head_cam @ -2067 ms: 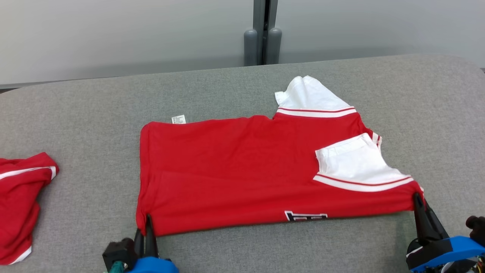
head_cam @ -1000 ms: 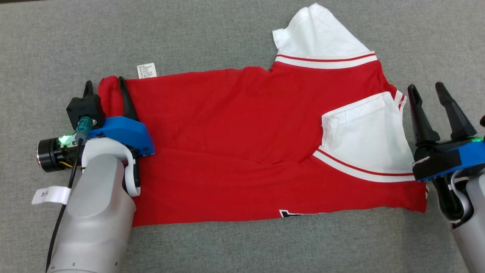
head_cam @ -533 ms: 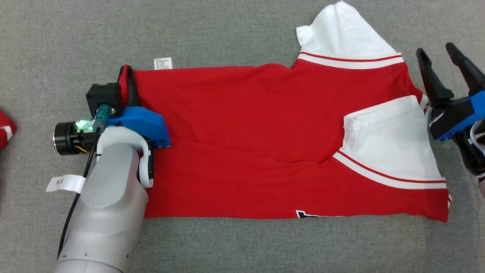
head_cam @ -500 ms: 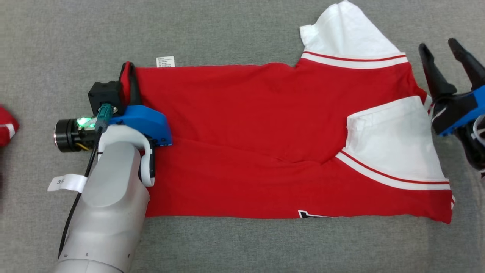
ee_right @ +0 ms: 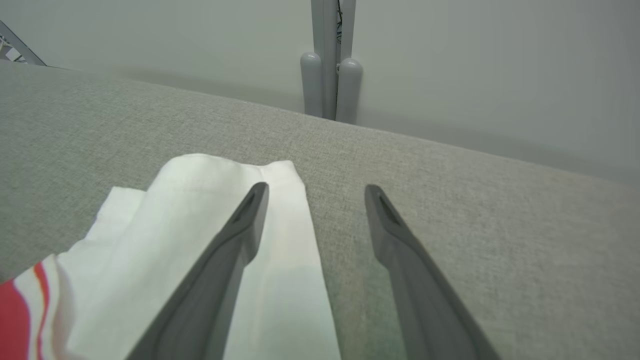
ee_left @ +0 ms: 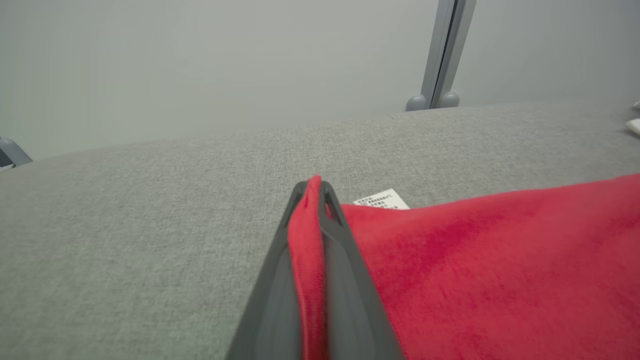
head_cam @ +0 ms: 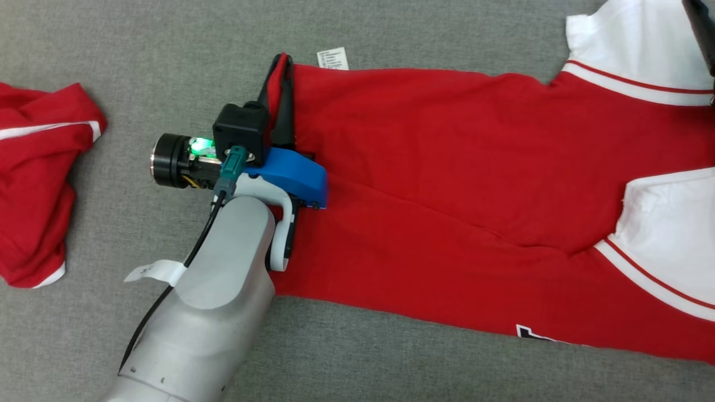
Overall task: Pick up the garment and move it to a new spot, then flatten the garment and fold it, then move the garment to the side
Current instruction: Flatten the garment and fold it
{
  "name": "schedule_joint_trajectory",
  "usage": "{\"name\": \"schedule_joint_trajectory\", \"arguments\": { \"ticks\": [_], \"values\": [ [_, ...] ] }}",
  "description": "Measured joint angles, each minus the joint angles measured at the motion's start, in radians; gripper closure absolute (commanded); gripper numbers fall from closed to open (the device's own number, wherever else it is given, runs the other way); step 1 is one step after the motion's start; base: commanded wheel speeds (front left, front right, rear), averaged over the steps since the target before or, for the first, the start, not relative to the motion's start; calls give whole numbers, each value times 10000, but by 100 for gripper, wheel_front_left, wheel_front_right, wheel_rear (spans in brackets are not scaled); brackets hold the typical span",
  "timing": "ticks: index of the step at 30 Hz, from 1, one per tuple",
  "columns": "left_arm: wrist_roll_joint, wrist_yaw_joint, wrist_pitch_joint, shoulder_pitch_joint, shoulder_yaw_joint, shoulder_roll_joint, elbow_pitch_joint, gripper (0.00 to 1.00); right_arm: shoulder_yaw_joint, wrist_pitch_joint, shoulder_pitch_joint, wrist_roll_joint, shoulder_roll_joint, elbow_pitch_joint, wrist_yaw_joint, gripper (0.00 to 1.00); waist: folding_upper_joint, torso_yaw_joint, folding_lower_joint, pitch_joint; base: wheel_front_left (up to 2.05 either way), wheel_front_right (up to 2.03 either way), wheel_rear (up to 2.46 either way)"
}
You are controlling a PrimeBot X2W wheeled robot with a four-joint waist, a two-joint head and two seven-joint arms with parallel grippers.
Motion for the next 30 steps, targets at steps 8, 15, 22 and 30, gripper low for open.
{"name": "schedule_joint_trajectory", "arguments": {
  "ticks": [8,15,22,30],
  "values": [
    [-909,489,-4,-110,-1135,-10,-332,100,972,550,-450,832,-430,278,-2,0,0,689,-1,324,0,0,0],
    [-1218,732,-4,-249,-1338,-12,-322,100,1473,-148,-811,1047,-694,558,0,100,0,736,-1,433,0,0,0],
    [-656,729,-2,-182,-556,-10,-763,100,1360,-2767,-1330,665,-466,1252,0,100,0,381,-1,285,0,0,0],
    [79,199,-2,114,430,48,-836,100,130,-2995,-1288,272,-380,100,0,100,0,-231,-2,-155,0,0,0]
  ]
}}
